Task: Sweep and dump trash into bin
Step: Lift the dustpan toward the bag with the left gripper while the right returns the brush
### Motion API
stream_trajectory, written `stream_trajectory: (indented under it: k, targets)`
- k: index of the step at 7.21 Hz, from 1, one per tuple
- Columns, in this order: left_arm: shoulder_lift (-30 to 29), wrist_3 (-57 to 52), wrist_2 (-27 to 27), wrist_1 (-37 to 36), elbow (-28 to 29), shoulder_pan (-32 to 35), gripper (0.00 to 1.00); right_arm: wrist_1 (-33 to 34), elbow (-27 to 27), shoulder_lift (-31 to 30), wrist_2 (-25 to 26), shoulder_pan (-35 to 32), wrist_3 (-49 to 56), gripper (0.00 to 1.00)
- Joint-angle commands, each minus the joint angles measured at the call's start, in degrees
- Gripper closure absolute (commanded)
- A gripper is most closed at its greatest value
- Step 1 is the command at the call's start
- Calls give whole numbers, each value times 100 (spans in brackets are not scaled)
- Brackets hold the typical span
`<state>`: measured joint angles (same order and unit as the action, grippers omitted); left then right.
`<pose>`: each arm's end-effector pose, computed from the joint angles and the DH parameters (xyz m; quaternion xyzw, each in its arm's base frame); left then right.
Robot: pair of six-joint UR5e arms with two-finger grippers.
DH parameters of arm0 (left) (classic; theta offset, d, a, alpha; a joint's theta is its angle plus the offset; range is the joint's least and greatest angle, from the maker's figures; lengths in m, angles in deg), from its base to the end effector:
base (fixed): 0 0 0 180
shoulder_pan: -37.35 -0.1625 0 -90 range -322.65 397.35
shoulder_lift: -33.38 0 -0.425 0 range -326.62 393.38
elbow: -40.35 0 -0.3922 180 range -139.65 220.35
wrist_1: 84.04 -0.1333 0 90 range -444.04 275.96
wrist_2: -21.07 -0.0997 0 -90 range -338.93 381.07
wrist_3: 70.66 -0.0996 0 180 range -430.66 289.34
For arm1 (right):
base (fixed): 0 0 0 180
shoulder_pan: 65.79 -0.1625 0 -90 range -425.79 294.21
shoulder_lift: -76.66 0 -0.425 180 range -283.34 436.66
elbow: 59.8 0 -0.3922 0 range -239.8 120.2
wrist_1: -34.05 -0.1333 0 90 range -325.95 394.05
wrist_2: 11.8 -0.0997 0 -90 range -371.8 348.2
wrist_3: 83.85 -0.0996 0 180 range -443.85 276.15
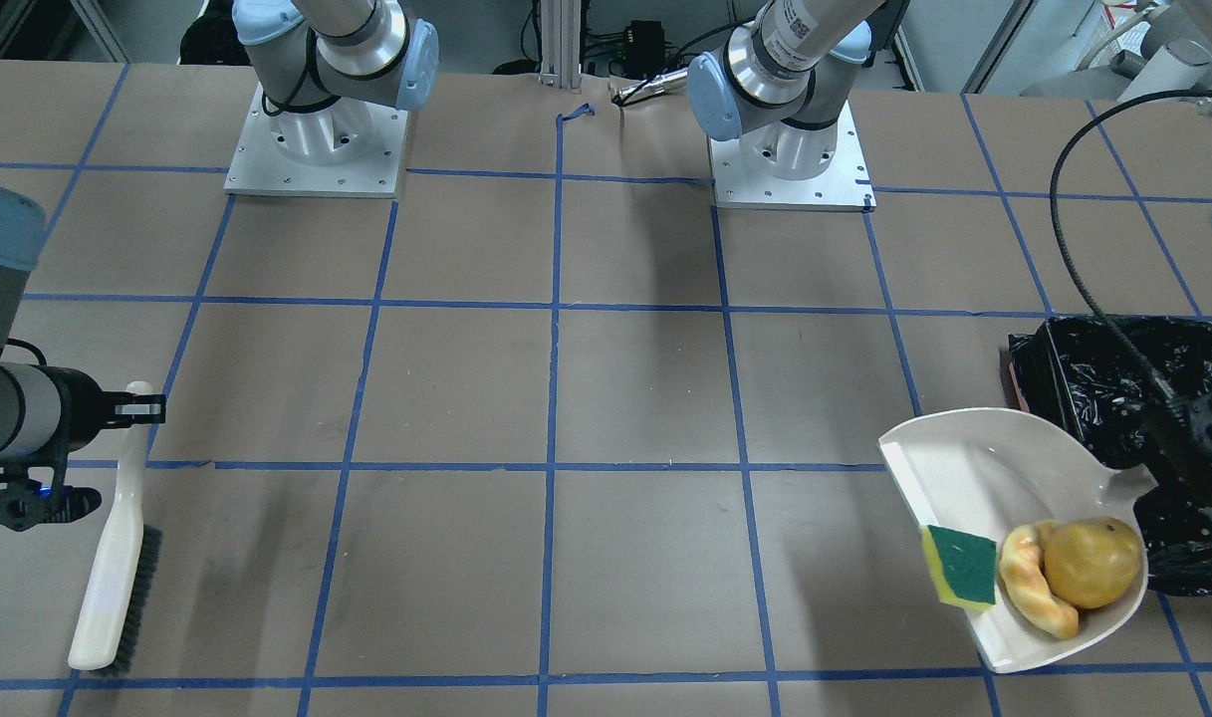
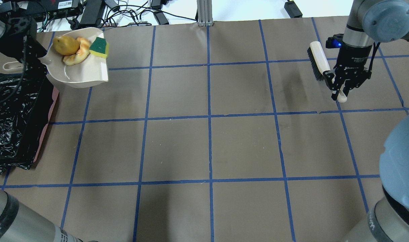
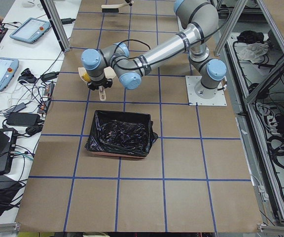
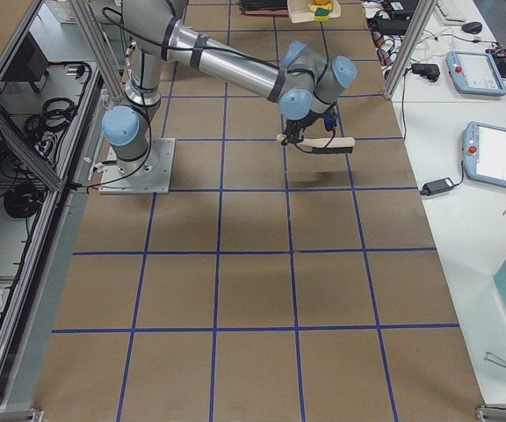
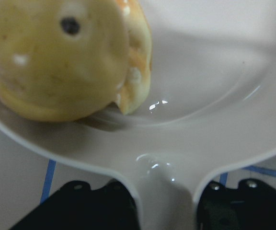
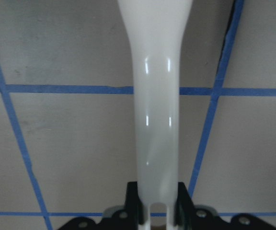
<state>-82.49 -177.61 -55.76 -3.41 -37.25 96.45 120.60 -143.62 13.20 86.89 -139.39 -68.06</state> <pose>0.2048 -0.6459 0.3497 -0.6083 -0.7846 0.0942 0.0744 -0.0585 -0.6177 0.2759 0.0104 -0.9757 -0.2182 0.0142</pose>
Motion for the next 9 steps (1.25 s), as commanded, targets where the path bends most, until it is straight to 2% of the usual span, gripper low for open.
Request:
stream_trajectory:
  k: [1,5,7,9]
  targets:
    - [65,-561,-17,31,18,-660,96,-33,-20,107,80,363,64,88]
    - [354,-1836,-376,567,70,-1637,97,19,-432,45,89,382,178,88]
    - [250,-2284,-526,682,70,-2137,98,10,-530,10,98,382,214,88]
    - [162,-2576,-928,629,88,-2420,99,98,-591,-86,264,391,310,89]
